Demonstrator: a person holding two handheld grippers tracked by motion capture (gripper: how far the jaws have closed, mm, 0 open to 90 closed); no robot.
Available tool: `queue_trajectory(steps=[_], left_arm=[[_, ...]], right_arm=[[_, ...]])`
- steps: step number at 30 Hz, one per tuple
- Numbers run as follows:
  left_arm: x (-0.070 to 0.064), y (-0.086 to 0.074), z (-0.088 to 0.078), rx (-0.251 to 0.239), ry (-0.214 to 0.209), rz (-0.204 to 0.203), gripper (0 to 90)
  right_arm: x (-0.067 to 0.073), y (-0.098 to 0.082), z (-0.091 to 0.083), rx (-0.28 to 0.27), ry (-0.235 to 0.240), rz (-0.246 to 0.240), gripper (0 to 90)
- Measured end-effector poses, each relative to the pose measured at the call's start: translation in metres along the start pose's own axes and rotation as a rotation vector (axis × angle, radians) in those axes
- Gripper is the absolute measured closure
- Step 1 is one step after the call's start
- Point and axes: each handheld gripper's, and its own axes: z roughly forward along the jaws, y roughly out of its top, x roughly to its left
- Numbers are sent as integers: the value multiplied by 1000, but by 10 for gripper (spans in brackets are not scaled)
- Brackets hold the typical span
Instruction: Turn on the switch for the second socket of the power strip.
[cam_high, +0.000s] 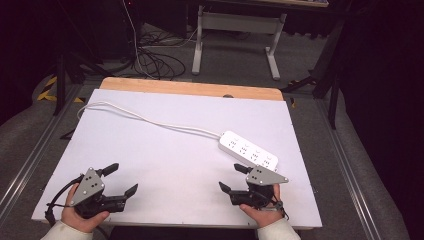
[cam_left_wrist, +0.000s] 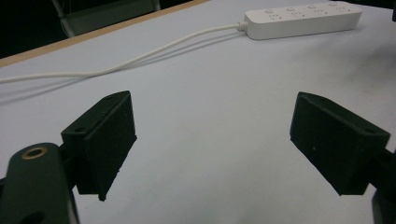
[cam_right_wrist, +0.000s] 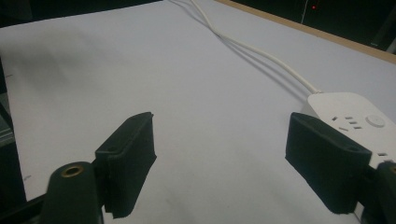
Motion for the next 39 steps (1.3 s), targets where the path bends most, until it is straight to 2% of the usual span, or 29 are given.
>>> queue_trajectory(steps=[7,12,17,25,28,33,34,39], left_arm=[[1,0,-1,5,-5,-23,149],[1,0,-1,1,6,-12,150],[1,0,-1,1,13,-11,149],[1,0,-2,2,13,-12,149],[1,0,-2,-1,16,-16,149],[1,0,-2,2,19,-20,149],[1,0,-2,3,19,-20,149],[1,0,-2,2,25,-14,150]], right_arm=[[2,1,1,7,-3,-15,243],[3,2,2,9,-7,-25,248],[5,2,4,20,-7,-55,250],[6,6,7,30,-4,-56,267],[8,12,8,37,7,-73,333],[8,20,8,51,9,-66,362],[8,24,9,64,16,-66,374],[10,32,9,61,42,-80,413]])
